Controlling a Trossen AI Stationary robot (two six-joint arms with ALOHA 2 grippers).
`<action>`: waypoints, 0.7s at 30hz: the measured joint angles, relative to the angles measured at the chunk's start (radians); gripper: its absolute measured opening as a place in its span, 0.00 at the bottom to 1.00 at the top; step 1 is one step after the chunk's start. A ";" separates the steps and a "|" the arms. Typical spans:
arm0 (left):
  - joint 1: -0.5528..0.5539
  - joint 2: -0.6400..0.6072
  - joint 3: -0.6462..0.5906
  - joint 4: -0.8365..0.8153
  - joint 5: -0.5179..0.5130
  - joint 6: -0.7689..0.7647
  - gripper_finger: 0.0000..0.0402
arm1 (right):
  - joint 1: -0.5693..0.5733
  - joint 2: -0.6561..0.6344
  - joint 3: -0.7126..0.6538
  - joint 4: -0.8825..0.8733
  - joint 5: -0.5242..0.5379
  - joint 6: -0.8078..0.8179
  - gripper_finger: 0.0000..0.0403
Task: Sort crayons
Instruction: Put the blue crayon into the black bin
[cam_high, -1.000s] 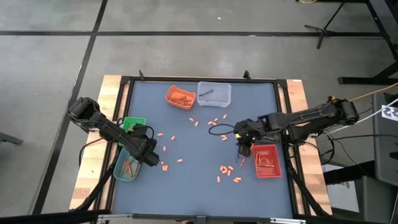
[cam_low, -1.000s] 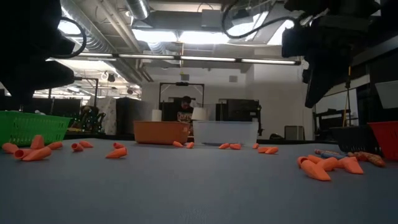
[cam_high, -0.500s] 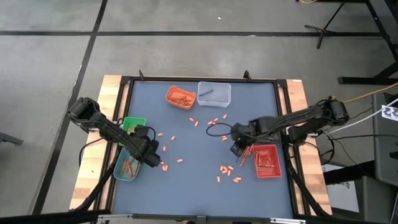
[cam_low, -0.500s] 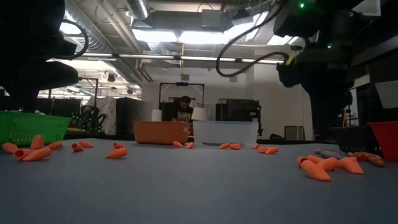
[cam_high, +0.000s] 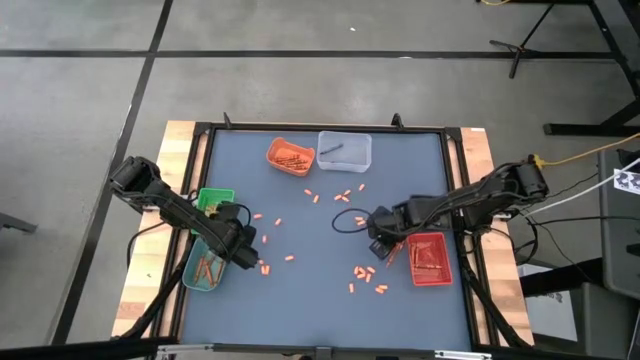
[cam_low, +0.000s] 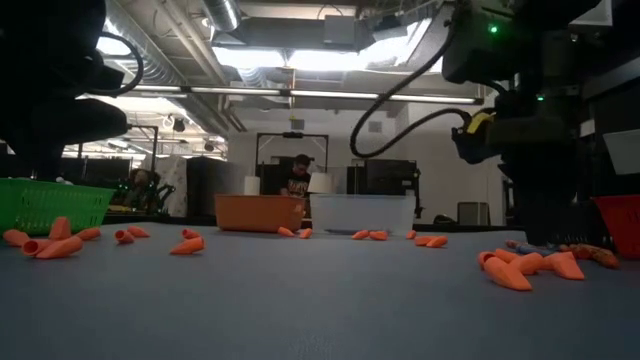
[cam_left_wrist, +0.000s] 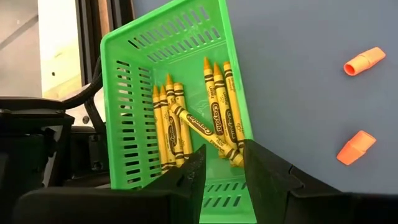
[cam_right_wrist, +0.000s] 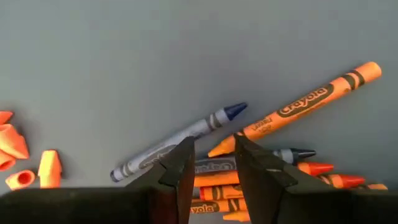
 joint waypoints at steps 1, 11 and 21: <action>0.000 0.000 0.000 0.002 0.000 0.000 0.22 | 0.006 0.005 0.001 0.006 0.008 0.000 0.29; 0.000 0.000 0.000 0.015 -0.001 0.001 0.22 | 0.018 0.019 -0.002 0.087 0.005 0.003 0.29; 0.000 0.000 0.000 0.017 -0.001 0.001 0.22 | 0.019 0.027 -0.002 0.095 0.040 0.002 0.29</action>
